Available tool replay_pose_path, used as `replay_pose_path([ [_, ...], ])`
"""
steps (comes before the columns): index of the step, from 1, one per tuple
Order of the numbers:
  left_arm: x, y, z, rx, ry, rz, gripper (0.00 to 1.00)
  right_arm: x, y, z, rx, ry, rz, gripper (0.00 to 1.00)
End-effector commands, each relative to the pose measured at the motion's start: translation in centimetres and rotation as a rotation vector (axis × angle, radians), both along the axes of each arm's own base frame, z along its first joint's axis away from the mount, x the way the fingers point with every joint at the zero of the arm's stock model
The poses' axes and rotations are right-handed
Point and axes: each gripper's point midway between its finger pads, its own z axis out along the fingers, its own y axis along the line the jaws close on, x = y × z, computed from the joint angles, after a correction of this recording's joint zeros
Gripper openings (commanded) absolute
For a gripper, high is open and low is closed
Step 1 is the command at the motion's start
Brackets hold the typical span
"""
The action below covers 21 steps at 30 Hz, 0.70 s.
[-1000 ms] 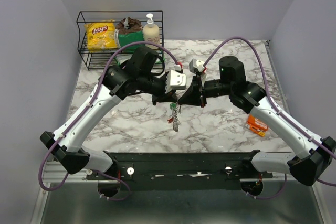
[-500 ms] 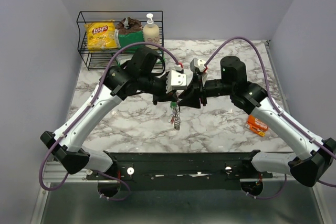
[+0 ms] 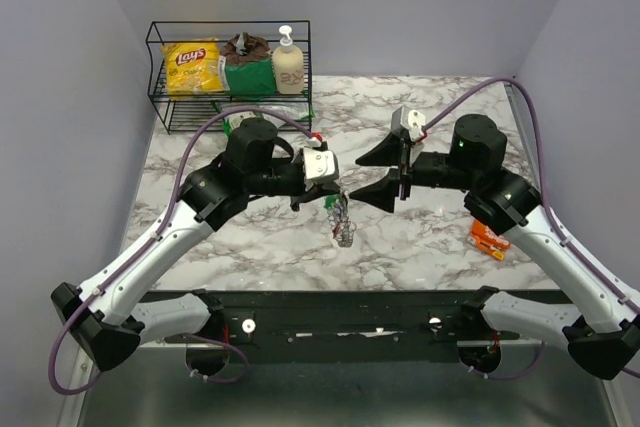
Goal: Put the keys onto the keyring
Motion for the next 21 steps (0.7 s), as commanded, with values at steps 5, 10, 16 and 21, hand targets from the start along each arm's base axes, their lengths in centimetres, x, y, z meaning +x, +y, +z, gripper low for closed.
replay_pose_path([
  [5,0.6,-1.4,5.5,-0.318,-0.124,0.011,0.0,1.1,-0.3,0.1,0.013,0.026,-0.057,0.78],
  [10,0.1,-1.3,5.4,-0.394,-0.141,-0.002,0.0,0.5,-0.9,1.5,0.056,0.036,-0.03,0.78],
  [16,-0.4,-0.5,6.6,-0.506,-0.156,-0.019,0.0,-0.1,-1.4,2.6,0.097,0.063,0.022,0.77],
  [21,-0.8,0.7,8.0,-0.615,-0.132,-0.036,0.0,-0.4,-2.3,3.5,0.145,0.085,0.081,0.76],
])
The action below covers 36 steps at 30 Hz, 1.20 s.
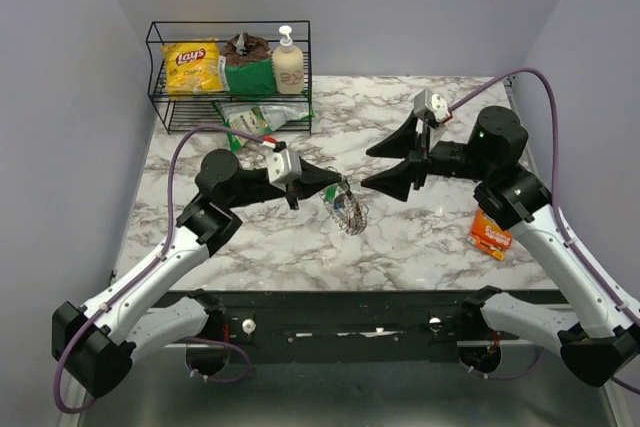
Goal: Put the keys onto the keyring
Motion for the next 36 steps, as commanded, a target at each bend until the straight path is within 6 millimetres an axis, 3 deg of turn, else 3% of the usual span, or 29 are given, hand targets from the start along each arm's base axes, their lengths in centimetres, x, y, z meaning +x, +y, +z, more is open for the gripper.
replay_pose_path([
  [1,-1.7,1.2,4.3,-0.181,-0.066,-0.068,0.0,-1.9,-0.7,1.9,0.074,0.008,0.11,0.76],
  [7,-2.4,2.7,6.0,-0.307,-0.096,-0.102,0.0,-3.3,-0.5,2.8,0.1,0.017,0.217,0.71],
  [12,-3.2,3.2,7.2,-0.375,-0.085,-0.152,0.0,-3.3,-0.1,3.2,0.112,0.023,0.271,0.67],
  [25,-3.7,2.7,7.1,-0.338,-0.081,-0.222,0.0,-1.7,2.1,3.5,0.111,0.089,0.266,0.57],
  [36,-3.7,2.6,7.0,-0.318,-0.079,-0.223,0.0,-1.8,4.1,2.8,0.097,0.118,0.303,0.51],
])
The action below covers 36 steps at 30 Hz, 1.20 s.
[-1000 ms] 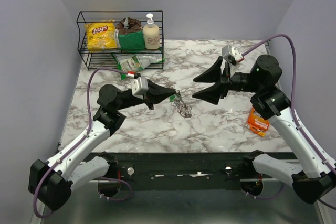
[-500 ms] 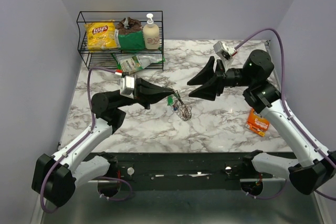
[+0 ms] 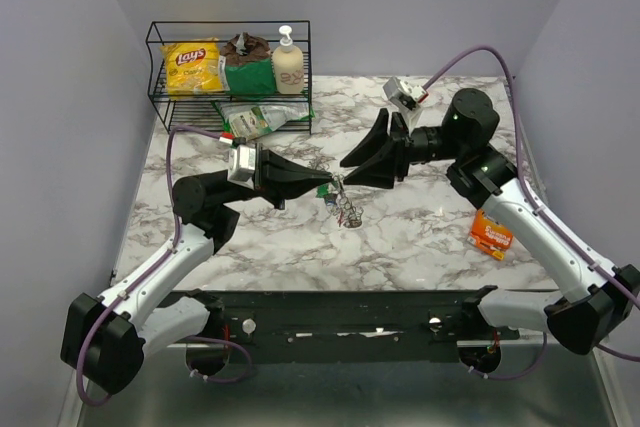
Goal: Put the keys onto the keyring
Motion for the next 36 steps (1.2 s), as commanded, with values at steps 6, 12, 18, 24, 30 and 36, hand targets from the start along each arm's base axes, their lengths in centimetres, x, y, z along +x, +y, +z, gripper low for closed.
replay_pose_path([
  [6,-0.7,0.4,1.6,-0.014,-0.063,-0.004,0.0,-0.1,0.8,0.8,0.015,-0.016,0.005,0.41],
  [12,-0.6,0.3,1.5,-0.01,-0.065,0.0,0.0,0.0,0.7,0.5,0.012,-0.02,-0.007,0.31],
  [18,-0.5,0.3,1.4,-0.005,-0.064,0.004,0.0,-0.1,0.6,0.4,0.014,-0.027,-0.018,0.22],
  [24,-0.4,0.3,1.4,-0.005,-0.067,0.005,0.0,0.0,0.4,0.1,0.007,-0.028,-0.032,0.1],
  [30,-0.5,0.3,1.8,-0.016,-0.071,0.007,0.0,0.1,0.4,-0.6,-0.006,-0.022,-0.035,0.04],
  [36,-0.8,0.4,2.1,-0.025,-0.077,-0.004,0.0,0.0,0.4,-1.3,-0.018,-0.015,-0.035,0.01],
])
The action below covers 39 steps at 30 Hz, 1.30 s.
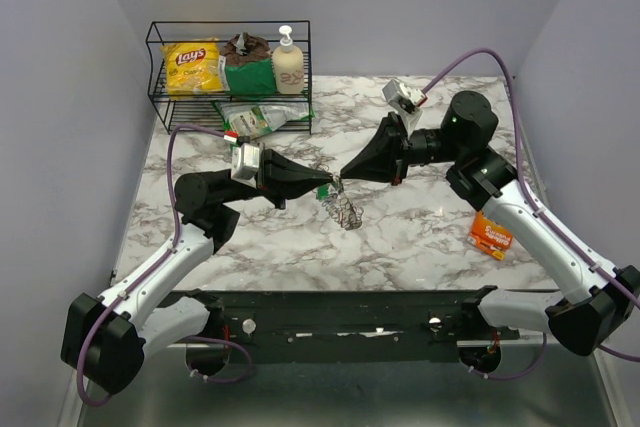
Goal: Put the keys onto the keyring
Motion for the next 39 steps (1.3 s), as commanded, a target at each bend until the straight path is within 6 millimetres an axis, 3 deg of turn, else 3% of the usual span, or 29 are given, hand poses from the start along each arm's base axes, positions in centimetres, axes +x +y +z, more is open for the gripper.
replay_pose_path([
  [1,-1.2,0.6,2.8,-0.054,-0.101,-0.008,0.0,-0.1,0.0,-1.1,-0.018,0.009,-0.016,0.01],
  [39,-2.2,0.9,4.2,-0.091,-0.118,-0.047,0.0,0.4,0.6,-4.1,-0.059,0.039,0.026,0.01],
])
